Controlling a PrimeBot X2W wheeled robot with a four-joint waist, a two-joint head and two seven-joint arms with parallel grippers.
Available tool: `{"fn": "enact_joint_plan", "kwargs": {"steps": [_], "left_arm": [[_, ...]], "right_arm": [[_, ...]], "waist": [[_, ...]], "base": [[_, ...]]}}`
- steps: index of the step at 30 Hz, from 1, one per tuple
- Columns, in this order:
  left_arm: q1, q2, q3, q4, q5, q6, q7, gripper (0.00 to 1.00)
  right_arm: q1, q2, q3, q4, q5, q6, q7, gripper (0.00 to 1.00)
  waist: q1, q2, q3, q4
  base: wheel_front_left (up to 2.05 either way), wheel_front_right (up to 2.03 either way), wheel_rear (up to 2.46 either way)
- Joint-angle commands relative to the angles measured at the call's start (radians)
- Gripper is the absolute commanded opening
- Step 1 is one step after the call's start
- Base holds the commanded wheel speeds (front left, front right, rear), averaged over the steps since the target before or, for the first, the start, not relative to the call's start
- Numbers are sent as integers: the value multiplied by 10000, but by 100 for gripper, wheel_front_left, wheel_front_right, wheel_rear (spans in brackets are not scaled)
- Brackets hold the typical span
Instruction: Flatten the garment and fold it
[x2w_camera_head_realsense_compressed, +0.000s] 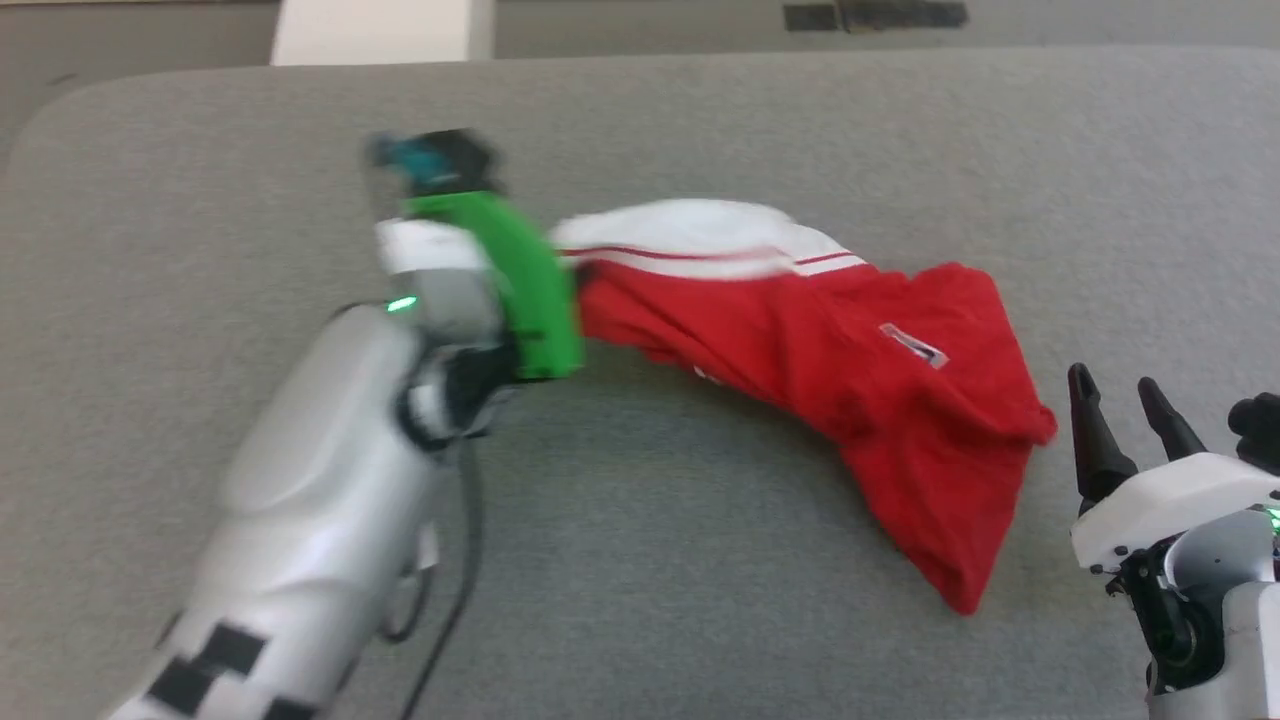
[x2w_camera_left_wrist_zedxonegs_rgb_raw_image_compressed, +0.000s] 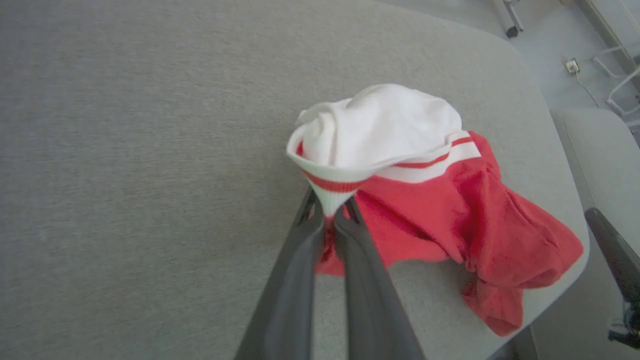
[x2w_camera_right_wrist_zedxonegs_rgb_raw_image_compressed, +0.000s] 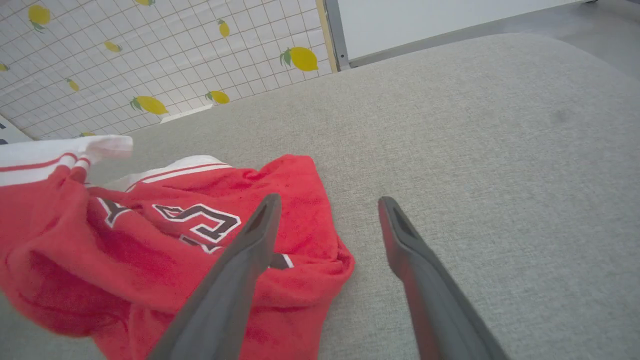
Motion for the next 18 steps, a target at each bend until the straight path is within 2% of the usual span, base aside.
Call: {"fn": "enact_joint_plan", "kwargs": {"steps": [1,6,10,15,16,17,18], "left_arm": [[565,388,382,-249,-245,268,-234,0],[2673,1351,1558,-1012,-671,1310,-806,0],[4346,1506,1989,-1353,-1032,1856,-990,0],[5410,1286,2198,-1462,-1473,1874,-1152,0],[5479,1225,2339,-1541,-1512,1836,-1411,5],[5501,1169,2471,-1652,-1544,1765,-1665,42],[5501,1130,2639,-1846,-1547,1597,-2051,100]], "right_arm": [[76,10,67,-68,-38,-13,44,100],[102,10,244,-97,-5,-13,114,100],[120,10,318,-128,-45,-13,184,100],[141,11,405,-139,-61,-13,260,100],[143,11,423,-135,-56,-13,267,100],[149,11,434,-126,-54,-13,268,100],[159,11,452,-114,-52,-13,272,100]], "waist": [[0,0,-439,577],[0,0,-514,822],[0,0,-498,894],[0,0,-509,918],[0,0,-526,917],[0,0,-554,917],[0,0,-590,910]], "base": [[0,0,0],[0,0,0],[0,0,0],[0,0,0],[0,0,0],[0,0,0],[0,0,0]]}}
